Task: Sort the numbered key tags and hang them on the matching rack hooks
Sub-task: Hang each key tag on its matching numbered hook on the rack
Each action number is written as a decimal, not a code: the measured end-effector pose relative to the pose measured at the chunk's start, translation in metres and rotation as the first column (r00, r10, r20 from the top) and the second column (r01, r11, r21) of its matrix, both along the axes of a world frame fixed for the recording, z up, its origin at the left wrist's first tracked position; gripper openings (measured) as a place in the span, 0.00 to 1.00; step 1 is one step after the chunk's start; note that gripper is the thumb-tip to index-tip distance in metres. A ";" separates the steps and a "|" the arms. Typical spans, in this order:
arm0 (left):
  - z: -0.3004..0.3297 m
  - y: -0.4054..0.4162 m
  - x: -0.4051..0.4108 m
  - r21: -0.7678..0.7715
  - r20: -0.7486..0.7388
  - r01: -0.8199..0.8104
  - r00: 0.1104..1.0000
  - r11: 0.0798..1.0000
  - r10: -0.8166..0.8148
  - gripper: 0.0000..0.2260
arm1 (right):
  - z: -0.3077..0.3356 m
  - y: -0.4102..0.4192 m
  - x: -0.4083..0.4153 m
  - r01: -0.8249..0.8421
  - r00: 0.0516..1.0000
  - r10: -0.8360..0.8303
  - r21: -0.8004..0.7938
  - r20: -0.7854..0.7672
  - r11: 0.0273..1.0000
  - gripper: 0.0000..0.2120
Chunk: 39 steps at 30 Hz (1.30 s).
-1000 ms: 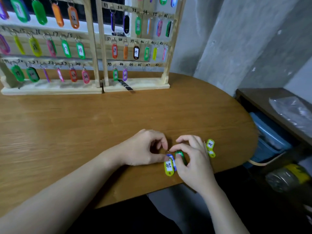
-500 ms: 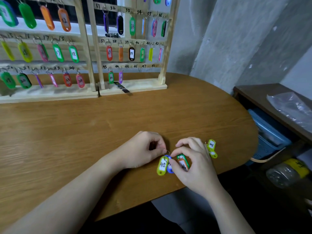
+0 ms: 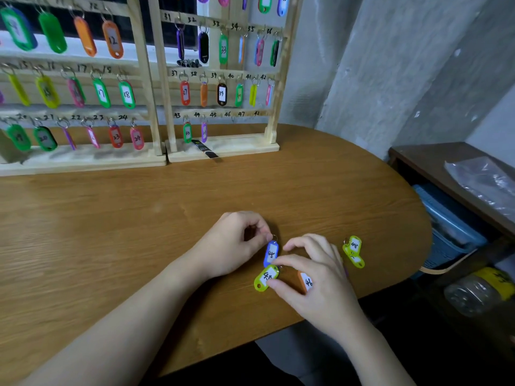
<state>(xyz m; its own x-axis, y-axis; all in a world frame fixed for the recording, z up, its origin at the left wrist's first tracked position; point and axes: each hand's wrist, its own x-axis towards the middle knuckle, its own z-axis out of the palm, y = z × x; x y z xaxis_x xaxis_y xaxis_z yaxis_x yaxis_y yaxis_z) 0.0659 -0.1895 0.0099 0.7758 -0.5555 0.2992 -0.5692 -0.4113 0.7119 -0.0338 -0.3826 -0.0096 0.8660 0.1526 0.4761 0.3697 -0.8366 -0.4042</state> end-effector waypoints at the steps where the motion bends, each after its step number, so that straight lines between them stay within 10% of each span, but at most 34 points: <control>1: 0.000 0.000 0.000 -0.006 0.001 -0.013 1.000 1.000 0.013 0.04 | -0.001 0.001 0.000 -0.005 1.000 0.005 -0.002 0.000 1.000 0.11; 39: 0.002 0.006 0.006 -0.049 0.043 -0.106 0.993 0.993 0.108 0.04 | -0.005 -0.004 0.005 0.094 0.995 -0.096 0.115 0.014 0.989 0.07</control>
<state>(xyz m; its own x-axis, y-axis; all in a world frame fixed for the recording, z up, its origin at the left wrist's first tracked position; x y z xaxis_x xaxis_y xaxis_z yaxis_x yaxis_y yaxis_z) 0.0718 -0.1840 0.0116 0.8147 -0.4550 0.3594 -0.5563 -0.4385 0.7058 -0.0288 -0.3871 -0.0148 0.8642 0.0138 0.5029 0.2994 -0.8175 -0.4920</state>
